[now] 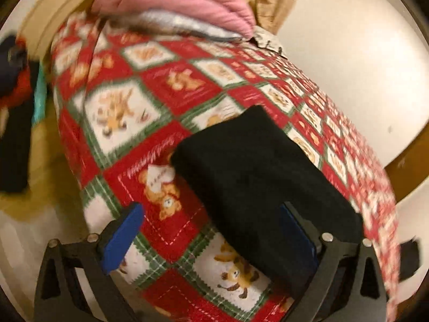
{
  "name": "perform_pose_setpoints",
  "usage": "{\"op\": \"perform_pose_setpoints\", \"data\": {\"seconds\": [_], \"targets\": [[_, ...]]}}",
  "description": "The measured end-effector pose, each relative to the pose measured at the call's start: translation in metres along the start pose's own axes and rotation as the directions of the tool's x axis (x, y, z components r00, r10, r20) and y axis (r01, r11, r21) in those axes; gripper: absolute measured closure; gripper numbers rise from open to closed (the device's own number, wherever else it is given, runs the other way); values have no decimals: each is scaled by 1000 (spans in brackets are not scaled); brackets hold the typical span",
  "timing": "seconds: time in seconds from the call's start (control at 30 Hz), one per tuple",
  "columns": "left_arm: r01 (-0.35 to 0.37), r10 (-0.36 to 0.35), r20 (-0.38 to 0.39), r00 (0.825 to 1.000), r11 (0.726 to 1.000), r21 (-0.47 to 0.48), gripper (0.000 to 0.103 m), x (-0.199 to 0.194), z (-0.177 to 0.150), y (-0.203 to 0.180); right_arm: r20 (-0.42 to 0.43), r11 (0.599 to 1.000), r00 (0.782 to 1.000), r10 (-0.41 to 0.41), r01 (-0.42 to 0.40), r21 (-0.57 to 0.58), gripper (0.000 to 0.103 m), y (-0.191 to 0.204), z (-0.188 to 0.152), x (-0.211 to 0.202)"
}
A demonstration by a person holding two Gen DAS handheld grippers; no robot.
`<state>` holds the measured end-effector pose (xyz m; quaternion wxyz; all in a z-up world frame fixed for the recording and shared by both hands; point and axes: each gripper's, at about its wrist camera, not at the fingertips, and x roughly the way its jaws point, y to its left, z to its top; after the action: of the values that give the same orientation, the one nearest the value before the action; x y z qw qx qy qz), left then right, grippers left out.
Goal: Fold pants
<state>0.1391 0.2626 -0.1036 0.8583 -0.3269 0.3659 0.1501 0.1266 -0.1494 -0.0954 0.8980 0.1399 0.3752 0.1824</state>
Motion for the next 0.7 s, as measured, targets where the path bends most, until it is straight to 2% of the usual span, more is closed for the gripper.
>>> {"op": "perform_pose_setpoints", "data": {"seconds": [0.07, 0.13, 0.2, 0.3, 0.37, 0.43, 0.5, 0.57, 0.63, 0.7], "targets": [[15, -15, -19, 1000, 999, -30, 4, 6, -3, 4, 8, 999, 1000, -12, 12, -36, 54, 7, -4, -1], [13, -13, -1, 1000, 999, -30, 5, 3, -5, 3, 11, 996, 999, -32, 32, -80, 44, 17, -5, 1], [15, -15, 12, 1000, 1000, -6, 8, 2, -5, -2, 10, 991, 998, -55, 56, -118, 40, 23, -5, 1], [38, -38, 18, 999, 999, -17, 15, 2, -1, -3, 16, 984, 996, -87, 88, -153, 39, 30, -7, 2], [83, -82, 24, 996, 996, -40, 16, 1, 3, -2, 15, 986, 997, -82, 83, -147, 38, 28, -7, 2], [82, -81, 29, 996, 996, -47, 18, 3, 3, -2, 12, 991, 998, -63, 64, -121, 38, 24, -6, 1], [65, -65, 48, 997, 998, -5, 30, 2, 0, -8, 13, 996, 999, -38, 39, -84, 38, 19, -5, 0], [82, -84, 41, 996, 995, 54, 40, 4, -1, -18, 14, 998, 1000, -14, 15, -53, 38, 15, -4, 0], [72, -76, 45, 996, 993, 89, 41, 6, -2, -24, 11, 999, 1000, -2, 3, -39, 38, 13, -4, -1], [69, -74, 51, 996, 994, 83, 41, 9, -1, -22, 7, 1000, 1000, 4, -3, -31, 38, 12, -3, -1]]}}
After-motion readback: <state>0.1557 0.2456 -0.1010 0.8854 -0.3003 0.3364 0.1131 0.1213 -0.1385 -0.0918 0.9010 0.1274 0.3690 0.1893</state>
